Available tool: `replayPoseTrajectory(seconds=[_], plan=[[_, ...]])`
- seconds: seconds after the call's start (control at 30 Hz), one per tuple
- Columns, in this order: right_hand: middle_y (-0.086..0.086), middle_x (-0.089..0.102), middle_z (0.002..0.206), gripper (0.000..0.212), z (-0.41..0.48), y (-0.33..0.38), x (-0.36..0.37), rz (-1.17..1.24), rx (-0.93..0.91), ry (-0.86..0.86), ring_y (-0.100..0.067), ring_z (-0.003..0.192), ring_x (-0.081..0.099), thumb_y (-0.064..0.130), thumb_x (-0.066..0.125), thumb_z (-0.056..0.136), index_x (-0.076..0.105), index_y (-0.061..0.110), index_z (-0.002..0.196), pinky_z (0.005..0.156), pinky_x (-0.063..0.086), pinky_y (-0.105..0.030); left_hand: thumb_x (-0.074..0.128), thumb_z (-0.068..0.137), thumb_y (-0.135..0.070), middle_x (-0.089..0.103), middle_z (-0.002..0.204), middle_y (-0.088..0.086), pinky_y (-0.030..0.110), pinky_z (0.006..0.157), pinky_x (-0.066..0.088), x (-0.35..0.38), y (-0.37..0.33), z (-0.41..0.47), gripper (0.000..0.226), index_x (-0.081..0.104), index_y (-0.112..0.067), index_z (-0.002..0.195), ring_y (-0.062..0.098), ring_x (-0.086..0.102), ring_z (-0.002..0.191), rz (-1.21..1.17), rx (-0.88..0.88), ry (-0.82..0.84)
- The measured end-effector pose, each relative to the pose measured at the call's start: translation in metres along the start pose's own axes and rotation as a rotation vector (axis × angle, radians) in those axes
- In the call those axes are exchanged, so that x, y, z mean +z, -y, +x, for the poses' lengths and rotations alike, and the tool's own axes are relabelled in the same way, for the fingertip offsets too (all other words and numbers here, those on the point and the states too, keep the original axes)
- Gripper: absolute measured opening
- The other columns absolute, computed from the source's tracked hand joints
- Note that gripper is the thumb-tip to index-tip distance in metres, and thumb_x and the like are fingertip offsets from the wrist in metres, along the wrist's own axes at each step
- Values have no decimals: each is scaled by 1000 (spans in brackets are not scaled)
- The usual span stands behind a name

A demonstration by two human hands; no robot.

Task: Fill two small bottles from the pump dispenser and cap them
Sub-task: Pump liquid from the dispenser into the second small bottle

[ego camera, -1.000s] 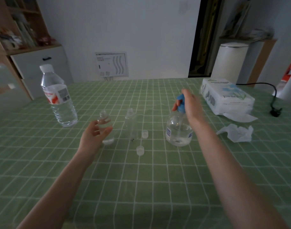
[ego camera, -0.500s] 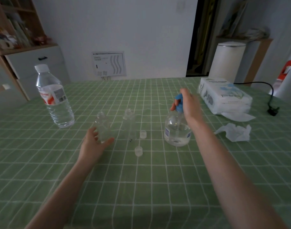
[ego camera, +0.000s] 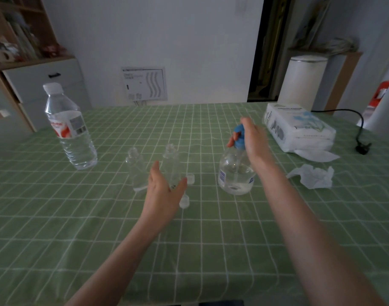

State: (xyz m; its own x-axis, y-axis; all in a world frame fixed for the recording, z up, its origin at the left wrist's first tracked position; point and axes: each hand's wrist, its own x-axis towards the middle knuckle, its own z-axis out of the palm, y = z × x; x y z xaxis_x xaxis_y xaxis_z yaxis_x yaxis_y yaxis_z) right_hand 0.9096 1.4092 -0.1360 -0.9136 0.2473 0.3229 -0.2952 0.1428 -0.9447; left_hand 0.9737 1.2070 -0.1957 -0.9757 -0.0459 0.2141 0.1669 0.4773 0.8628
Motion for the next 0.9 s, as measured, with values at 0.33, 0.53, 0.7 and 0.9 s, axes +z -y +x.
replayPoseTrajectory(seconds=[0.33, 0.53, 0.7, 0.9], plan=[[-21, 48, 64, 43, -1, 1, 0, -23, -23, -8, -4, 43, 56, 20, 37, 95, 46, 9, 54, 52, 48, -15, 60, 90, -27, 51, 122, 7, 29, 77, 38, 18, 8, 47, 43, 43, -7, 124, 13, 47, 95, -13, -85, -98], [-17, 50, 61, 42, -1, 3, 0, -13, -4, -21, -4, 43, 57, 20, 39, 94, 46, 9, 54, 51, 46, -13, 61, 88, -27, 55, 124, 0, 36, 95, 44, 9, -4, 41, 42, 45, -12, 124, 13, 50, 110, -41, 56, -134], [-5, 63, 51, 41, 3, 6, -4, -50, 52, 5, -7, 48, 59, 23, 41, 91, 54, 15, 53, 60, 49, -22, 65, 83, -31, 59, 106, -11, 22, 80, 43, 5, -31, 32, 43, 49, -19, 121, 4, 55, 98, -129, 149, -35], [-4, 68, 53, 39, 11, 7, -11, -117, 41, 93, -7, 50, 61, 22, 41, 88, 62, 8, 57, 62, 48, -24, 64, 83, -35, 64, 94, -4, 10, 52, 48, 23, -48, 23, 32, 56, -27, 113, 3, 63, 73, -228, 69, 331]])
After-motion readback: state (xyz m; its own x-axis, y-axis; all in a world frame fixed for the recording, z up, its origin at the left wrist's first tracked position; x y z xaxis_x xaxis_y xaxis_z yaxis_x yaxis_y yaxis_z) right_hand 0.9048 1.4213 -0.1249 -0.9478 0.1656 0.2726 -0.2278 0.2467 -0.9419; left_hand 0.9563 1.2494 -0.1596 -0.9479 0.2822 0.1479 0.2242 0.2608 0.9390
